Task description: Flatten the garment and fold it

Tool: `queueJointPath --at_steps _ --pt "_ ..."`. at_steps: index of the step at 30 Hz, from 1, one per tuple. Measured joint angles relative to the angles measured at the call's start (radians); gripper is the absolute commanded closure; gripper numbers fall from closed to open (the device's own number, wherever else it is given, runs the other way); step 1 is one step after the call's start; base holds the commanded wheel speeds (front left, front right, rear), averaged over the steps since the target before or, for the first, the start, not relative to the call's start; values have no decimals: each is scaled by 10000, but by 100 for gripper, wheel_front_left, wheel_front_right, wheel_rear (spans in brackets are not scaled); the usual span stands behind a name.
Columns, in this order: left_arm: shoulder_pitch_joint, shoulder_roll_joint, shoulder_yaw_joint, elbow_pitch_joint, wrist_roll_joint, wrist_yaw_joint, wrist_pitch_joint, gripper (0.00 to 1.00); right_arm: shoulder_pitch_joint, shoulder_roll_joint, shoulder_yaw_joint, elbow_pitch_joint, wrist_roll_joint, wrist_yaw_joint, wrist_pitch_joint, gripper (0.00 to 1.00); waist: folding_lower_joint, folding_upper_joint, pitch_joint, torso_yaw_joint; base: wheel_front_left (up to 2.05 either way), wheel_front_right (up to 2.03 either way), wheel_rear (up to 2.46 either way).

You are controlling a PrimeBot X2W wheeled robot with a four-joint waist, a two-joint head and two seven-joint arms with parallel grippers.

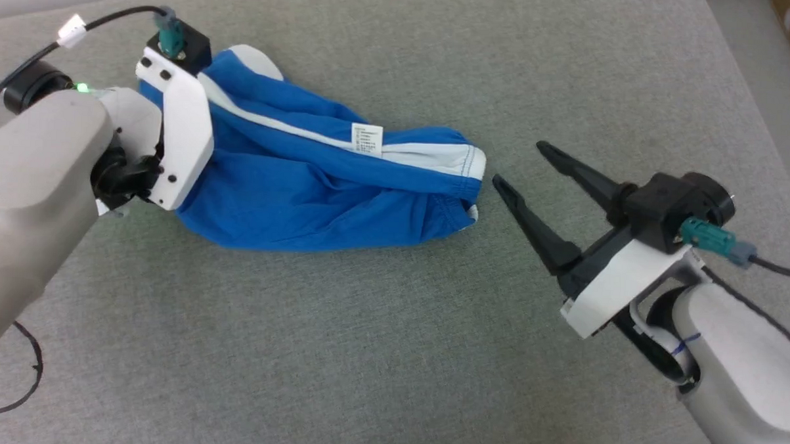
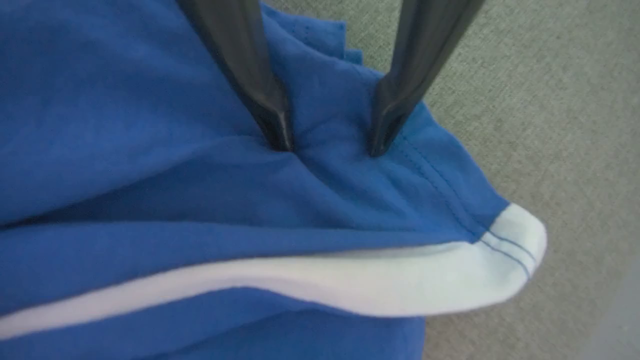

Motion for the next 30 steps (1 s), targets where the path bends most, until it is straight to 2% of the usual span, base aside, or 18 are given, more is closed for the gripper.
queueJointPath --at_steps 3,7,11,16,21,26,30 --pt "9 19 -123 -276 -10 -40 -73 100 -195 -182 46 2 94 0 27 0 1 0 -55 -4 0 0 0" --pt "87 29 -284 -374 -81 -46 -466 100 -706 -846 426 -244 267 0 752 0 4 0 -277 102 0 0 0" --pt "375 46 -412 -418 -173 -48 -761 100 -1526 -1582 1461 -690 1030 0 2514 0 3 0 -612 268 0 0 0" --pt "628 50 -453 -437 -242 -50 -1060 100 -2460 -1862 2734 -658 2740 0 5219 0 1 0 -969 424 0 0 0" --pt "652 -52 -460 -376 -244 -50 -1292 100 -3253 -1306 3189 518 3601 -2 6544 0 2 0 -1049 571 0 0 0" --pt "630 -234 -468 -309 -222 -50 -1450 100 -3683 -199 3427 2176 3787 -2 6646 0 2 0 -877 720 0 0 0" --pt "434 -428 -489 -171 -163 -61 -1586 100 -3828 525 3568 3768 3622 0 6218 0 3 0 -617 855 0 0 0"
